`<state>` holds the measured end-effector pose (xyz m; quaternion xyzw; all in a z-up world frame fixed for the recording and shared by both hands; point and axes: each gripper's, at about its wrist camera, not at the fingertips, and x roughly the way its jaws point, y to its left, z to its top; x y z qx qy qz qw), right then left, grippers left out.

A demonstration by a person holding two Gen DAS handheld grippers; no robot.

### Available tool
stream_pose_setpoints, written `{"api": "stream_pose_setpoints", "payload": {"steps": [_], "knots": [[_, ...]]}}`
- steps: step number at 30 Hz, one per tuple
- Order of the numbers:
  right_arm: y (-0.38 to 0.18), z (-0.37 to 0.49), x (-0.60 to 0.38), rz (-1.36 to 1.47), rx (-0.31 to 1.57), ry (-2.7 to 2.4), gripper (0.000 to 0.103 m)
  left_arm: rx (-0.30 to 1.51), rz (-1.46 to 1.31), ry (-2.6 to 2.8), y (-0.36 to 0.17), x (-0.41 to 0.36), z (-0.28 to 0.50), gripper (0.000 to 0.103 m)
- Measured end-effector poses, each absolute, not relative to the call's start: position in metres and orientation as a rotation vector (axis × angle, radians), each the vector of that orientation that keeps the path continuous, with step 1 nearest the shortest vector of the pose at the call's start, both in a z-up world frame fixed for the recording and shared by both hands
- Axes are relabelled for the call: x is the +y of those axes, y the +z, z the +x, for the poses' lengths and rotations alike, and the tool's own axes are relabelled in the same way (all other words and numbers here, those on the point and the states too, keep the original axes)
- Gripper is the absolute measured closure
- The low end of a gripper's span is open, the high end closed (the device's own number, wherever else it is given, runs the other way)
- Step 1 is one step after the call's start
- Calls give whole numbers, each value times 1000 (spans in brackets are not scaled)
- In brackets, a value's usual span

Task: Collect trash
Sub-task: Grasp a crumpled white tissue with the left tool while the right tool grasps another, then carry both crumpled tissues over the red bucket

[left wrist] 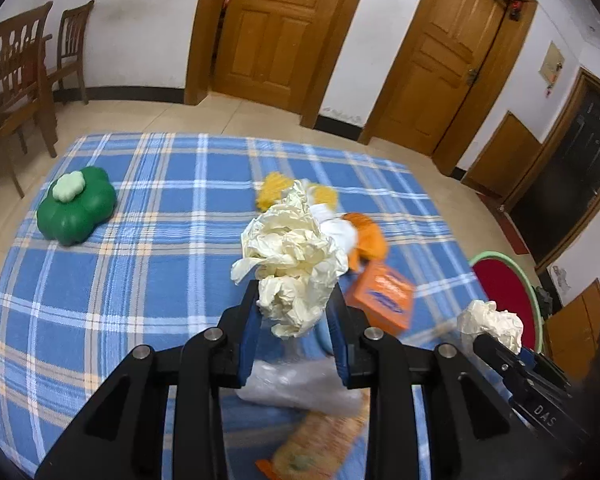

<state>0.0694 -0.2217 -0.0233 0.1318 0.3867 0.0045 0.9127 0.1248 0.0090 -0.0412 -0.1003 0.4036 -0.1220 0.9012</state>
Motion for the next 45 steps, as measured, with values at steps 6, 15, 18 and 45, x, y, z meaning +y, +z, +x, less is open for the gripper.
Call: {"api": "stream_pose_setpoints", "payload": {"steps": [6, 15, 18, 45], "knots": [[-8, 46, -240, 305, 740, -20, 49, 829, -179, -286, -28, -12, 110, 72], [8, 21, -268, 342, 678, -77, 49, 802, -131, -319, -8, -40, 89, 71], [9, 17, -277, 352, 670, -89, 49, 795, -115, -326, -4, -48, 85, 71], [-22, -4, -377, 485, 667, -278, 49, 844, 47, -520, -12, -172, 94, 72]]}}
